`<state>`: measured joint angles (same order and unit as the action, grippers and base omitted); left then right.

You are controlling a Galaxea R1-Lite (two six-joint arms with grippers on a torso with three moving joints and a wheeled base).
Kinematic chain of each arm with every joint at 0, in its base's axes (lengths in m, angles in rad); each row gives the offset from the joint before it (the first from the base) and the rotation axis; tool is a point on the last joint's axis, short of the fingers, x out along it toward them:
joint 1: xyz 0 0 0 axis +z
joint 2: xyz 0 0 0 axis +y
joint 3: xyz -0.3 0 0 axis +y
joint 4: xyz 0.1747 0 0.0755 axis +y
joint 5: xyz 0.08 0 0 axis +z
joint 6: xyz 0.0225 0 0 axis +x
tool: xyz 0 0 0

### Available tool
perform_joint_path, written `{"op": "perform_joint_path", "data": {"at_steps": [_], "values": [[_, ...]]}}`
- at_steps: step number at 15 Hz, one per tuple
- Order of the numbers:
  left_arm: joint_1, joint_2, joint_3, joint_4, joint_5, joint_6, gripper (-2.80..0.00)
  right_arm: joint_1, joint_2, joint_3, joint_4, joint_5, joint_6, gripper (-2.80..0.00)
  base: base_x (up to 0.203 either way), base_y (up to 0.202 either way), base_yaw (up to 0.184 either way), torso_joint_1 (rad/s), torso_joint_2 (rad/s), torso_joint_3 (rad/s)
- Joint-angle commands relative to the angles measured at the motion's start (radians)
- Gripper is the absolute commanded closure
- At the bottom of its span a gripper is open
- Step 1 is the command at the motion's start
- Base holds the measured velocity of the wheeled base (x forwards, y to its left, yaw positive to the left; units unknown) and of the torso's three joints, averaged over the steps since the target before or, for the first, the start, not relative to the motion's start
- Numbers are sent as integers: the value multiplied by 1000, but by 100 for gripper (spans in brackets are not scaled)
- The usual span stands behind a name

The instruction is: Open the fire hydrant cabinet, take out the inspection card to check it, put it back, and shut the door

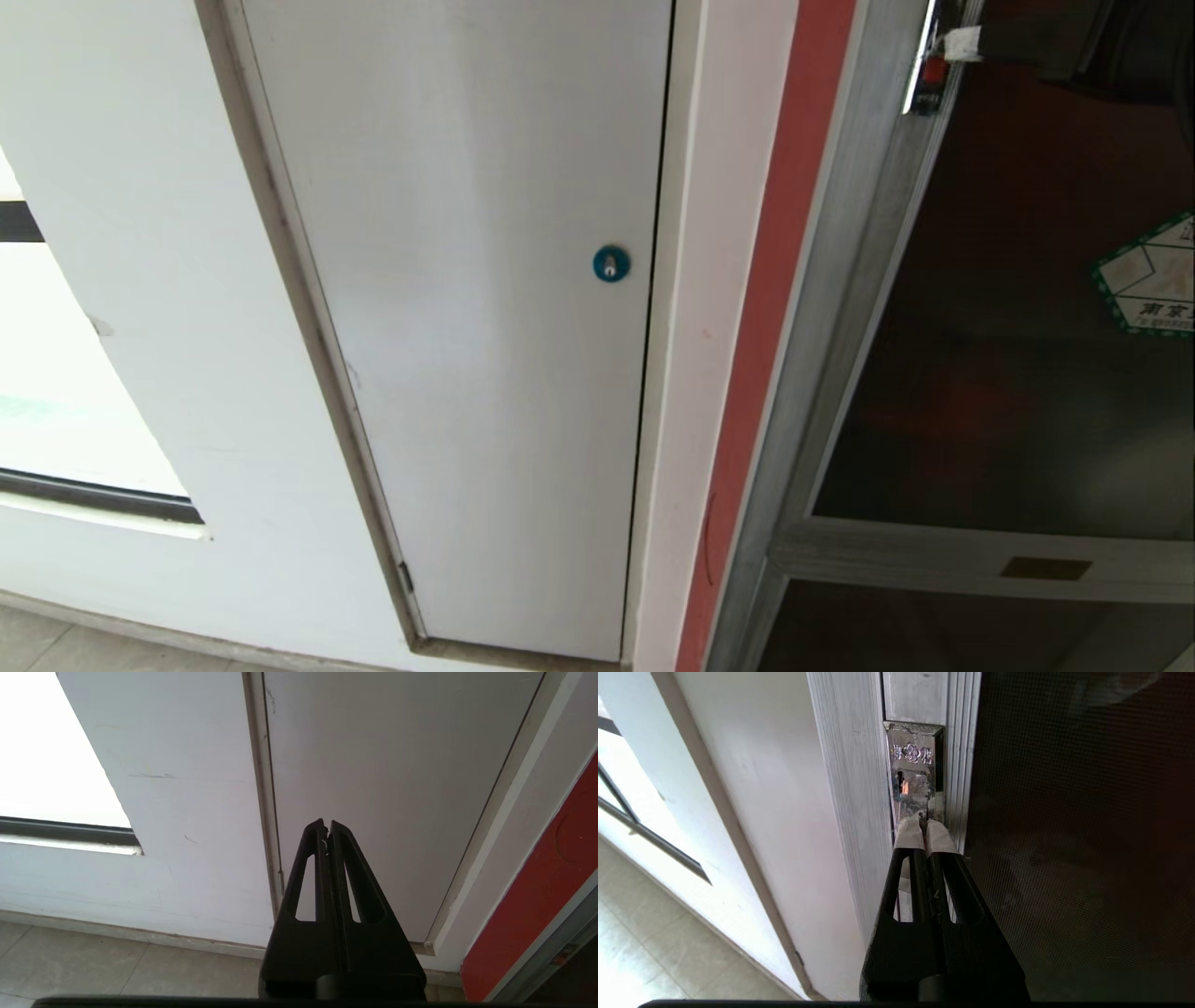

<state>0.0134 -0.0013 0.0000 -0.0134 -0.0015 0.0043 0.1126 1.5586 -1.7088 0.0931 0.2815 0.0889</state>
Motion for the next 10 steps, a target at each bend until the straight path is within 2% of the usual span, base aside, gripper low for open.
{"op": "perform_joint_path", "data": {"at_steps": [1, 10], "values": [[0, 0, 6, 0, 0, 0, 0, 3, 11, -6, 5, -1, 0, 0, 0, 0, 0, 0, 0, 0], [0, 0, 6, 0, 0, -1, 0, 4, 11, 15, 30, -22, -7, 0, 0, 0, 0, 0, 0, 0]]}}
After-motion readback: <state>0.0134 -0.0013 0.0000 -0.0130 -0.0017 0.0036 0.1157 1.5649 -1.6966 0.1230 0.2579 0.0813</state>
